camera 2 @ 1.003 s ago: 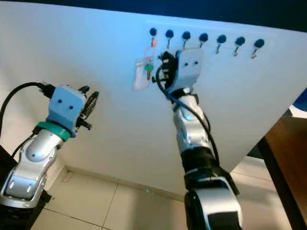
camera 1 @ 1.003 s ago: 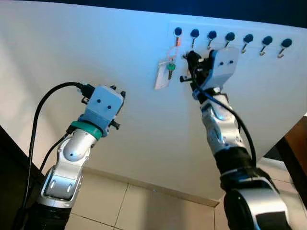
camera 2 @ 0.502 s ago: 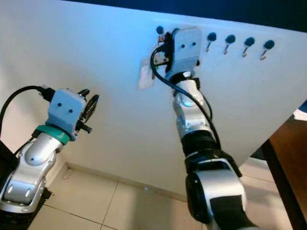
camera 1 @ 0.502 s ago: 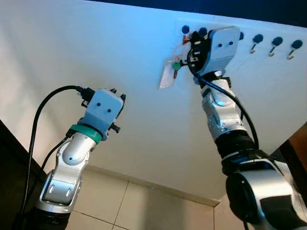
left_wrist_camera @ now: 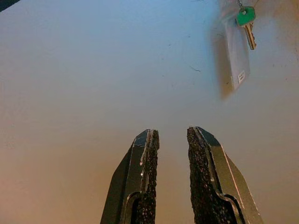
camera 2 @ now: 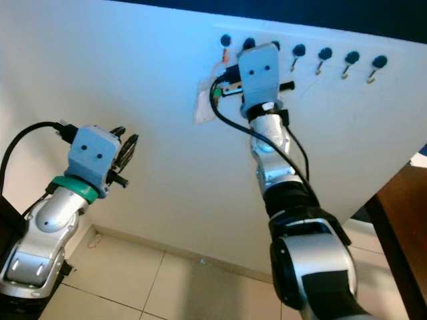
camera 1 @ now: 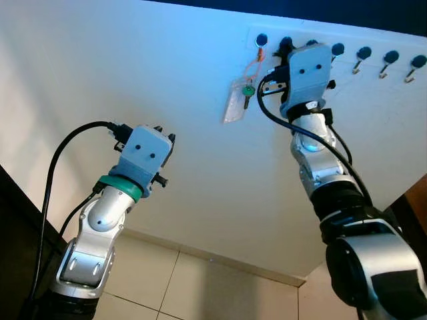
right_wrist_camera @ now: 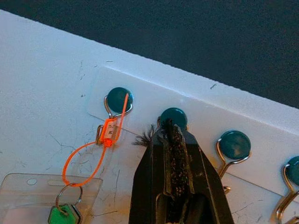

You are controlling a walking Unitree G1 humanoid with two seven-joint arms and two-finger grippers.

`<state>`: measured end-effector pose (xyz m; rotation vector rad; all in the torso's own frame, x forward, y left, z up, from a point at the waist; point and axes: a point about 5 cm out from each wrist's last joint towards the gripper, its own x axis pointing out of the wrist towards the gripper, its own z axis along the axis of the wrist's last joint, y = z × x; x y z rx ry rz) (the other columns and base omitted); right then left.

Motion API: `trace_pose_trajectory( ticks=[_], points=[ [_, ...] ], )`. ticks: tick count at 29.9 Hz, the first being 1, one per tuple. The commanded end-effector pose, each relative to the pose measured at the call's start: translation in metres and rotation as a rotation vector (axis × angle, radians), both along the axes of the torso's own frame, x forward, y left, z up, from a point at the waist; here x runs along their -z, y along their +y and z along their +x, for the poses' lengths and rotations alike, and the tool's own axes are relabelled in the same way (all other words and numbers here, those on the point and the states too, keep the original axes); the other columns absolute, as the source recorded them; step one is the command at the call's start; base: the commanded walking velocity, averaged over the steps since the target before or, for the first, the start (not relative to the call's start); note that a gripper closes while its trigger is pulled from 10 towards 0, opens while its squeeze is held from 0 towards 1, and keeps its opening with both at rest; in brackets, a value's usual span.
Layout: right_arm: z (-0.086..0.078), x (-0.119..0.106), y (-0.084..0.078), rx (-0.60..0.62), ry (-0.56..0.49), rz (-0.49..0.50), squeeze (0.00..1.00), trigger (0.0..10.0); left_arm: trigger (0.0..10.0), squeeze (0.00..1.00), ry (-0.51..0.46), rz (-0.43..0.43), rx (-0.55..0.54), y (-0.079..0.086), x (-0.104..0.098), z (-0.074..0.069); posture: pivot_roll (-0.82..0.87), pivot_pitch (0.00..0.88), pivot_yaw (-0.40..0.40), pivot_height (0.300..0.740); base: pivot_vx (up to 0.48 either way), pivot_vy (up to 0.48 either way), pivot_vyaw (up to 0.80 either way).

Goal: Hang keys on a hook

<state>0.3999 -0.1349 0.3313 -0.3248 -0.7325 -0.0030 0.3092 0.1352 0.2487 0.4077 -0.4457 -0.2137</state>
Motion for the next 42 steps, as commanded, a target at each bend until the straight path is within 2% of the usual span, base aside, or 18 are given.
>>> trace_pose_trajectory(
  ticks=[1, 8, 12, 15, 21, 23, 24, 26, 30, 35, 37, 38, 40, 42],
  points=[
    [0.000, -0.005, 0.003, 0.001, -0.019, -0.015, 0.00, 10.0, 10.0, 0.00, 0.012, 0.011, 0.009, -0.002, 0.003, -0.002, 0.10, 0.107, 0.042, 0.740, 0.000, 0.000, 0.00],
    [0.000, 0.003, 0.007, 0.012, -0.012, -0.079, 0.00, 10.0, 10.0, 0.00, 0.017, 0.011, 0.011, -0.003, 0.004, -0.003, 0.10, 0.111, 0.045, 0.740, 0.000, 0.000, 0.00],
    [0.007, 0.017, 0.004, 0.064, 0.086, -0.129, 0.00, 10.0, 10.0, 0.00, 0.019, 0.012, 0.014, -0.004, 0.004, -0.003, 0.10, 0.109, 0.045, 0.740, 0.000, 0.000, 0.00],
    [0.009, 0.019, 0.003, 0.088, 0.104, -0.144, 0.00, 10.0, 10.0, 0.00, 0.019, 0.012, 0.013, -0.003, 0.004, -0.003, 0.10, 0.109, 0.045, 0.740, 0.000, 0.000, 0.00],
    [0.006, 0.014, 0.002, 0.098, 0.050, -0.126, 0.00, 10.0, 10.0, 0.00, 0.022, 0.011, 0.012, -0.003, 0.005, -0.003, 0.10, 0.102, 0.047, 0.740, 0.000, 0.000, 0.00],
    [0.000, 0.008, 0.007, 0.038, -0.014, -0.121, 0.00, 10.0, 10.0, 0.00, 0.024, 0.010, 0.014, -0.004, 0.006, -0.003, 0.09, 0.095, 0.047, 0.740, 0.000, 0.000, 0.00],
    [0.000, 0.008, 0.007, 0.038, -0.014, -0.121, 0.00, 10.0, 10.0, 0.00, 0.024, 0.010, 0.014, -0.004, 0.006, -0.003, 0.09, 0.095, 0.047, 0.740, 0.000, 0.000, 0.00],
    [-0.006, 0.003, 0.015, -0.048, -0.066, -0.139, 0.00, 10.0, 10.0, 0.00, 0.025, 0.009, 0.017, -0.005, 0.007, -0.003, 0.09, 0.090, 0.048, 0.740, 0.000, 0.000, 0.00],
    [-0.009, 0.004, 0.016, -0.071, -0.086, -0.149, 0.00, 10.0, 10.0, 0.00, 0.024, 0.008, 0.019, -0.006, 0.006, -0.003, 0.09, 0.089, 0.047, 0.740, 0.000, 0.000, 0.00],
    [-0.012, 0.012, 0.010, -0.050, -0.094, -0.154, 0.00, 10.0, 10.0, 0.00, 0.023, 0.007, 0.021, -0.006, 0.006, -0.003, 0.09, 0.094, 0.050, 0.740, 0.000, 0.000, 0.00],
    [-0.015, 0.017, 0.000, 0.009, -0.107, -0.151, 0.00, 10.0, 10.0, 0.00, 0.025, 0.009, 0.022, -0.006, 0.006, -0.002, 0.09, 0.095, 0.054, 0.740, 0.000, 0.000, 0.00],
    [-0.015, 0.017, 0.000, 0.009, -0.107, -0.151, 0.00, 10.0, 10.0, 0.00, 0.025, 0.009, 0.022, -0.006, 0.006, -0.002, 0.09, 0.095, 0.054, 0.740, 0.000, 0.000, 0.00],
    [-0.014, 0.014, -0.012, 0.102, -0.127, -0.142, 0.00, 10.0, 10.0, 0.00, 0.026, 0.010, 0.024, -0.006, 0.006, -0.002, 0.09, 0.094, 0.055, 0.740, 0.000, 0.000, 0.00],
    [-0.014, 0.012, -0.017, 0.135, -0.130, -0.135, 0.00, 10.0, 10.0, 0.00, 0.026, 0.010, 0.025, -0.006, 0.006, -0.002, 0.09, 0.093, 0.055, 0.740, 0.000, 0.000, 0.00]
  ],
)
